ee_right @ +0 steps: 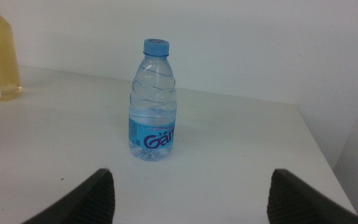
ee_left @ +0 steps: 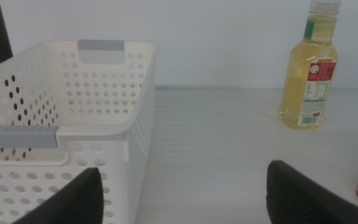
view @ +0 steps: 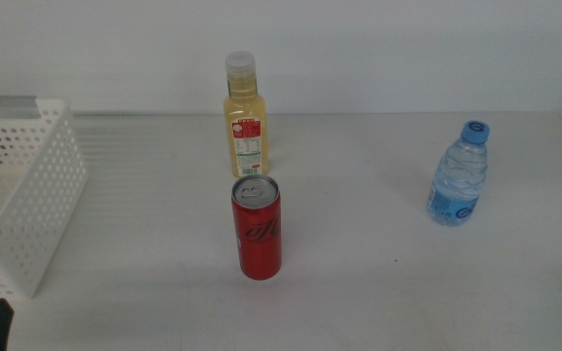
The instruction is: Use arms to grab the bottles and put them into the dustbin to the left of the table.
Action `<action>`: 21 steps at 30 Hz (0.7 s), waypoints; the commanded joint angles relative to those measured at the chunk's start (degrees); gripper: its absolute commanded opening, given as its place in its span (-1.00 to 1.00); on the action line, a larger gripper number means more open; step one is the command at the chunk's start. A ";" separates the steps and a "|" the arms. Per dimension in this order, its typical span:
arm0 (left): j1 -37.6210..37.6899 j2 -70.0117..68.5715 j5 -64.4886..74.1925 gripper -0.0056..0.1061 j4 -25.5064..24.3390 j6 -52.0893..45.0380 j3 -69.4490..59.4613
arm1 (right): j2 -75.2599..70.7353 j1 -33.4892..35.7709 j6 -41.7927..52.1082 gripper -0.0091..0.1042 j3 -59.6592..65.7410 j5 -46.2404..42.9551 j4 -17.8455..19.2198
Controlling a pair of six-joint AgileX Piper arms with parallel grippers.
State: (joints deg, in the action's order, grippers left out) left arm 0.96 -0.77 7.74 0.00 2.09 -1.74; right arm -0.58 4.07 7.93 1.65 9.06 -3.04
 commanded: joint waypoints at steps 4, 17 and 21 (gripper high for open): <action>2.91 0.01 -4.33 0.57 0.00 0.53 -0.31 | -1.57 -0.35 0.22 0.29 -0.50 -4.70 0.33; 14.26 36.72 -45.60 0.57 -1.48 1.61 -0.25 | -1.57 -0.35 0.22 0.29 -0.50 -4.70 0.33; 19.39 47.12 -54.15 0.57 -1.97 1.56 -0.31 | -1.57 -0.35 0.22 0.29 -0.50 -4.70 0.33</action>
State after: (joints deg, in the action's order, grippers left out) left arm 18.49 42.48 -37.72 -1.82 2.90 -1.74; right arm -0.58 4.07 7.93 1.65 9.06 -3.04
